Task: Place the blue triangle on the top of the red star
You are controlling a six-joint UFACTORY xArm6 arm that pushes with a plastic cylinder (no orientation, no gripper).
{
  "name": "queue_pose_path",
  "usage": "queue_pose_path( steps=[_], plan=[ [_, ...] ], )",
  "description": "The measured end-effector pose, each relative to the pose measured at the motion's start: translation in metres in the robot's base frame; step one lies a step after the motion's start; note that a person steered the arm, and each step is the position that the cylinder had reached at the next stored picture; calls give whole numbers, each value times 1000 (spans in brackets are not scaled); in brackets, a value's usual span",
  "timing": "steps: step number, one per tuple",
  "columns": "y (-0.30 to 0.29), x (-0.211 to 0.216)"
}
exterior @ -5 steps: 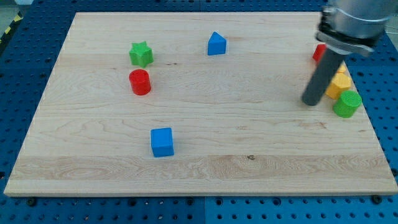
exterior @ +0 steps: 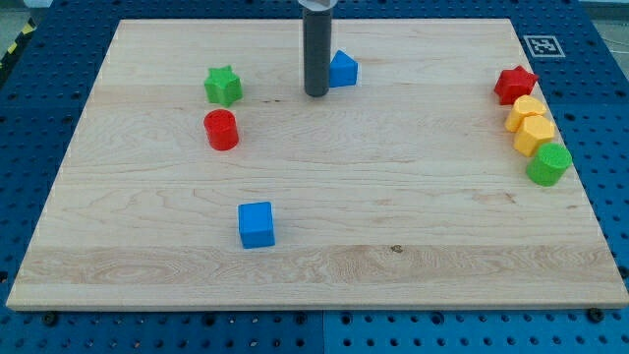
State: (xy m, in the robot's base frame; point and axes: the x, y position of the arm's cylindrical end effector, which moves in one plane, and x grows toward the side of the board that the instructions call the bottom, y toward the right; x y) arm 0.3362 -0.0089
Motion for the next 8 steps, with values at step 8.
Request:
queue_pose_path(
  steps=[8],
  plan=[
    [66, -21]
  ],
)
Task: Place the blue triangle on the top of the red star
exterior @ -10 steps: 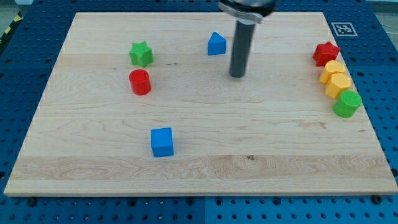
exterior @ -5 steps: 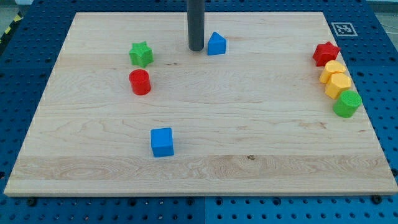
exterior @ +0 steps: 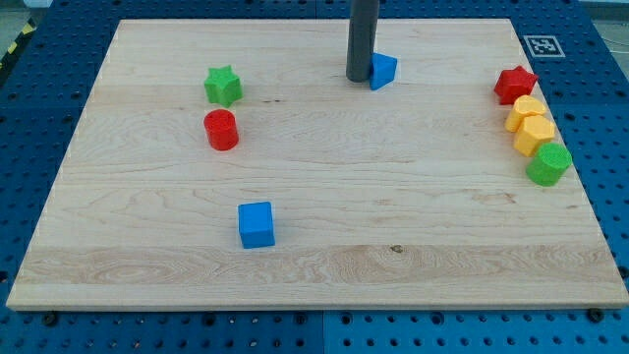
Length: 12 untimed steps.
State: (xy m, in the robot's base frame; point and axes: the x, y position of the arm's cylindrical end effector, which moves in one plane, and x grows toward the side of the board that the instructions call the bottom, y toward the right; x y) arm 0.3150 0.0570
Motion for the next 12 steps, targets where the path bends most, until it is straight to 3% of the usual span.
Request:
queue_pose_path(
  steps=[2, 8, 12],
  plan=[
    [6, 0],
    [120, -24],
    [124, -19]
  ],
)
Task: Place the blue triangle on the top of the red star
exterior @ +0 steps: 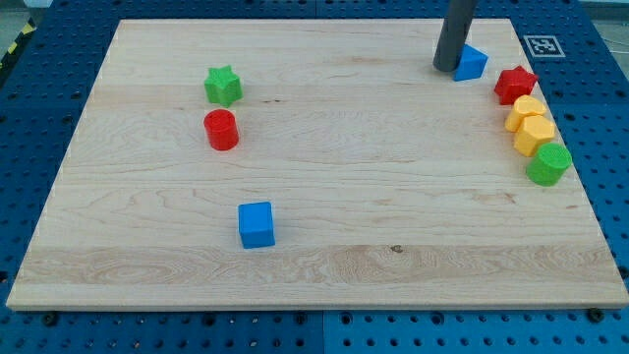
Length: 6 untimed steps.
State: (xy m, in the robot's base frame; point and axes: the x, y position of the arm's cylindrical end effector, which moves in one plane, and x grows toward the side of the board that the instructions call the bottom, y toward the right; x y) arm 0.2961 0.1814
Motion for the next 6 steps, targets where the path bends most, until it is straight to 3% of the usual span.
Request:
queue_pose_path(
  steps=[6],
  plan=[
    [42, -1]
  ],
)
